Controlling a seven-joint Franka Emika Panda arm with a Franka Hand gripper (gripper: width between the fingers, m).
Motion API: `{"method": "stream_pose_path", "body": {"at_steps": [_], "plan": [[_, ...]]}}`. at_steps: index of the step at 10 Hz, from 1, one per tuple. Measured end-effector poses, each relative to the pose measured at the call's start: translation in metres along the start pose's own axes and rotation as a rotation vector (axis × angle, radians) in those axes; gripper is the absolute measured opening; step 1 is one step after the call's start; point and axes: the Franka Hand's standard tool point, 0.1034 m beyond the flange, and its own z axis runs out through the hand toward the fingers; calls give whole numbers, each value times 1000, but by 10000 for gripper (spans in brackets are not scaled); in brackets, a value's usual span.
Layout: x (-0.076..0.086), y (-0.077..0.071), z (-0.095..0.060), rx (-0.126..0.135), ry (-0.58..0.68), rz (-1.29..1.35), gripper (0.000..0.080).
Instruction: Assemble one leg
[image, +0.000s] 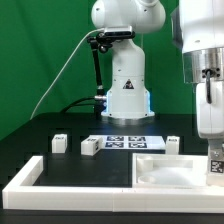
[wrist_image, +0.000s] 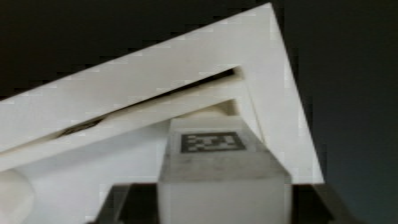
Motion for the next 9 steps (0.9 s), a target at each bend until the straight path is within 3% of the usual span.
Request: {"method": "stream_pose_path", "body": {"at_steps": [1, 2, 3, 4, 5, 9], "plan": [[0, 0, 0, -1, 0, -3, 298], [0, 0, 0, -1, 0, -8, 514], [0, 1, 0, -13, 0, -76, 514], [1, -2, -2, -28, -4, -126, 619], [-1, -4, -3, -13, -6, -137, 643], [-3, -5, -4, -6, -6, -546, 649]]}}
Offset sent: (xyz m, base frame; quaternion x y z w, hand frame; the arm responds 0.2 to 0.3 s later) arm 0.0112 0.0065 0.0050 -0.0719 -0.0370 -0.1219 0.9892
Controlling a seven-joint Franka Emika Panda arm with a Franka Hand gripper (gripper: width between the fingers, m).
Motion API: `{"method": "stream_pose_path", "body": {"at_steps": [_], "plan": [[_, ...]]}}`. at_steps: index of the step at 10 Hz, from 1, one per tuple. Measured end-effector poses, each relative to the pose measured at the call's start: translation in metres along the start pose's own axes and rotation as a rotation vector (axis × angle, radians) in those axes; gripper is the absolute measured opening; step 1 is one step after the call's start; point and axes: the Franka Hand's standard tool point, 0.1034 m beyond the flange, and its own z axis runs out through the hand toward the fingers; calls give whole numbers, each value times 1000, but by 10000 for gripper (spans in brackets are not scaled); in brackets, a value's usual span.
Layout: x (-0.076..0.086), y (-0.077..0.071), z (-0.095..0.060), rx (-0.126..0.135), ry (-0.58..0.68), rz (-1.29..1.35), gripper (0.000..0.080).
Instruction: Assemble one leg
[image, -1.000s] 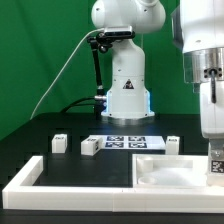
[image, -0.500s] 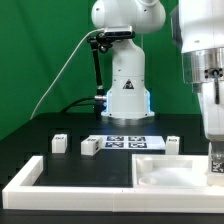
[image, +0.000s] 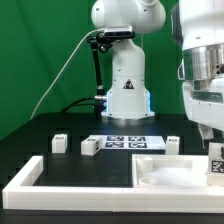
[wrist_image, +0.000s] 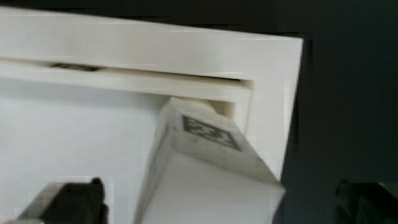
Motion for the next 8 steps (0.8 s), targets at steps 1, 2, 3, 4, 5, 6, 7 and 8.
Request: {"method": "stream_pose_path", "body": {"at_steps": [1, 2, 3, 4, 5, 6, 7, 8], "plan": [[-1, 0, 0, 2, 0, -55, 649], [-1, 0, 0, 2, -1, -71, 649], [-1, 0, 0, 2, -1, -71, 649], [-1, 0, 0, 2, -1, -72, 649], [-1, 0, 0, 2, -1, -72, 649], [-1, 0, 0, 2, -1, -72, 649], [-1, 0, 0, 2, -1, -72, 649], [-1, 0, 0, 2, -1, -72, 649]]}}
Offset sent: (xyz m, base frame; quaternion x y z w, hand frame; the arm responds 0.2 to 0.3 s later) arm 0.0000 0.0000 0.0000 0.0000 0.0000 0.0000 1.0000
